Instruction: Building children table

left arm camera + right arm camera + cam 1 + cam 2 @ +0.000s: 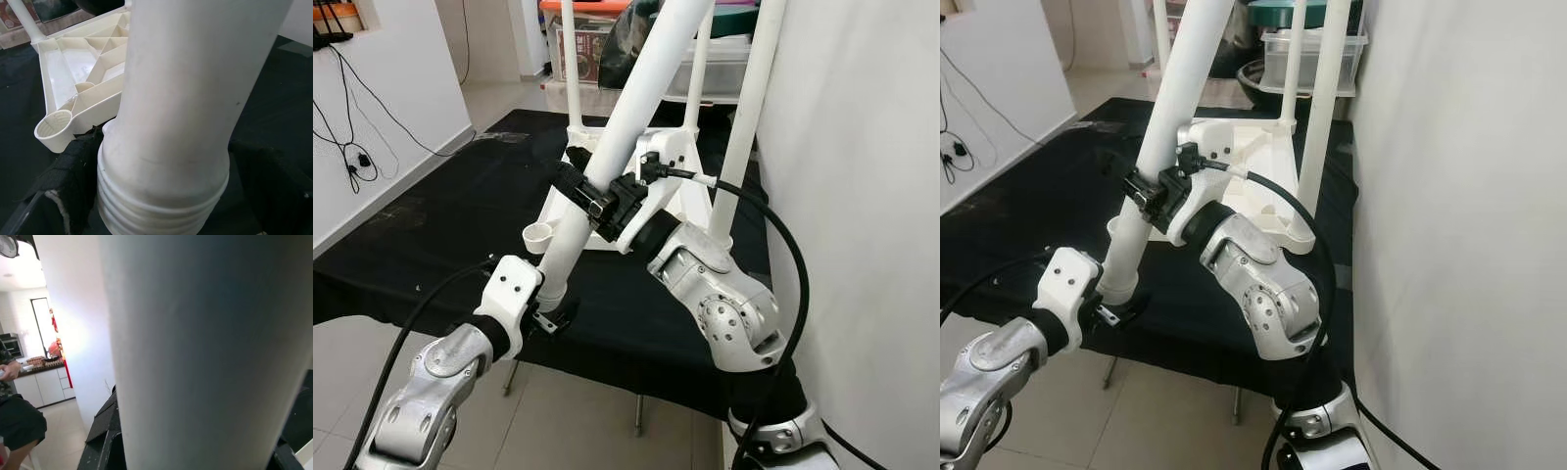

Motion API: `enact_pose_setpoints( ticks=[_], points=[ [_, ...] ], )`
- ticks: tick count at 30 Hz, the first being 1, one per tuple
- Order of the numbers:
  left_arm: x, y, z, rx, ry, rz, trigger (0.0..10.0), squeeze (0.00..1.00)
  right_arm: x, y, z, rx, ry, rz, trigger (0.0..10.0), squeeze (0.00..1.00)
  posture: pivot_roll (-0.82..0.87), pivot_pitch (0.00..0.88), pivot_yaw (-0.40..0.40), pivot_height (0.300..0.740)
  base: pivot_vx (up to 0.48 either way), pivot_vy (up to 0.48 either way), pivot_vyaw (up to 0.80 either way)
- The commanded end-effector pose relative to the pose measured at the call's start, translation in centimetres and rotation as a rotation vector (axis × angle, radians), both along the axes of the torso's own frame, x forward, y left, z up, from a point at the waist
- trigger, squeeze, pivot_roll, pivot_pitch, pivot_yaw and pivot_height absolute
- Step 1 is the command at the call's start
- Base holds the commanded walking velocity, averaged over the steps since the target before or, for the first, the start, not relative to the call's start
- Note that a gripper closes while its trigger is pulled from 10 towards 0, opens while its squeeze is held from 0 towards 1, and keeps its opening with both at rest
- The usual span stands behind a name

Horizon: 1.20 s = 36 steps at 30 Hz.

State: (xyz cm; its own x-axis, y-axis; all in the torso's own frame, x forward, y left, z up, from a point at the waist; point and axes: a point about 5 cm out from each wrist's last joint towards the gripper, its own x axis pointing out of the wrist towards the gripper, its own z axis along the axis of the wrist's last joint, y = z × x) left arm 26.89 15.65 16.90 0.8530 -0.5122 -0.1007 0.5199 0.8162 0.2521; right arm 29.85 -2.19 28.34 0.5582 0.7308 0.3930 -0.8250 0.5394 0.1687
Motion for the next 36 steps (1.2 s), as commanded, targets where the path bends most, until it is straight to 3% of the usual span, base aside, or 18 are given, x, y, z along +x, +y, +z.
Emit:
enact_pose_setpoints(
  ticks=[1,2,3,10,20,21,24,25,28,29,30,31,36],
  points=[
    [0.0,-0.4,-0.5,0.017,0.017,-0.033,6.6,0.00,-0.7,0.1,1.1,0.059,-0.053,0.020,0.0,0.00,0.06,0.000,0.007,0.740,0.000,0.000,0.00],
    [0.3,-0.6,-0.3,0.024,-0.004,-0.041,0.9,0.00,-0.8,0.1,1.0,0.058,-0.052,0.022,0.0,0.00,0.06,0.000,0.005,0.740,0.000,0.000,0.00],
    [0.5,-0.9,-0.1,0.022,-0.024,-0.049,0.0,0.00,-0.8,0.2,0.9,0.057,-0.050,0.024,0.0,0.00,0.06,0.000,0.003,0.740,0.000,0.000,0.00],
    [0.4,-1.9,0.6,0.004,-0.100,-0.096,0.0,0.00,-0.9,0.2,0.5,0.056,-0.034,0.027,0.0,0.00,0.06,0.000,0.000,0.740,0.000,0.000,0.00],
    [0.1,-2.0,-0.3,0.026,-0.077,-0.097,0.0,0.00,-0.6,0.1,0.1,0.070,0.008,0.011,0.0,0.00,0.06,0.000,-0.004,0.740,0.000,0.000,0.00],
    [0.1,-2.0,-0.6,0.036,-0.060,-0.091,10.0,0.00,-0.6,0.1,0.0,0.070,0.014,0.005,8.1,0.00,0.06,0.000,-0.003,0.740,0.000,0.000,0.00],
    [0.1,-2.0,-0.6,0.036,-0.060,-0.091,10.0,0.00,-0.6,0.1,0.0,0.070,0.014,0.005,8.1,0.00,0.06,0.000,-0.003,0.740,0.000,0.000,0.00],
    [0.0,-2.0,-1.0,0.057,-0.050,-0.090,10.0,0.00,-0.2,-0.1,-0.1,0.076,0.039,-0.016,10.0,0.00,0.06,0.000,-0.003,0.740,0.000,0.000,0.00],
    [0.0,-2.0,-1.1,0.063,-0.051,-0.086,10.0,0.00,-0.1,-0.2,-0.2,0.078,0.050,-0.024,10.0,0.00,0.06,0.000,-0.003,0.740,0.000,0.000,0.00],
    [0.1,-2.0,-1.1,0.070,-0.059,-0.079,10.0,0.00,0.1,-0.4,-0.3,0.086,0.060,-0.035,10.0,0.45,0.06,0.000,-0.004,0.740,0.000,0.000,0.00],
    [0.1,-2.0,-1.1,0.070,-0.059,-0.079,10.0,0.00,0.1,-0.4,-0.3,0.086,0.060,-0.035,10.0,0.45,0.06,0.000,-0.004,0.740,0.000,0.000,0.00],
    [0.3,-1.8,-1.1,0.083,-0.067,-0.058,10.0,0.00,0.2,-0.5,-0.4,0.090,0.074,-0.043,10.0,1.00,0.06,0.000,-0.003,0.740,0.000,0.000,0.00],
    [0.8,-1.4,-0.9,0.121,-0.091,-0.008,10.0,0.00,0.5,-0.6,-0.8,0.112,0.125,-0.060,10.0,1.00,0.06,0.000,-0.002,0.740,0.000,0.000,0.00]
  ],
)
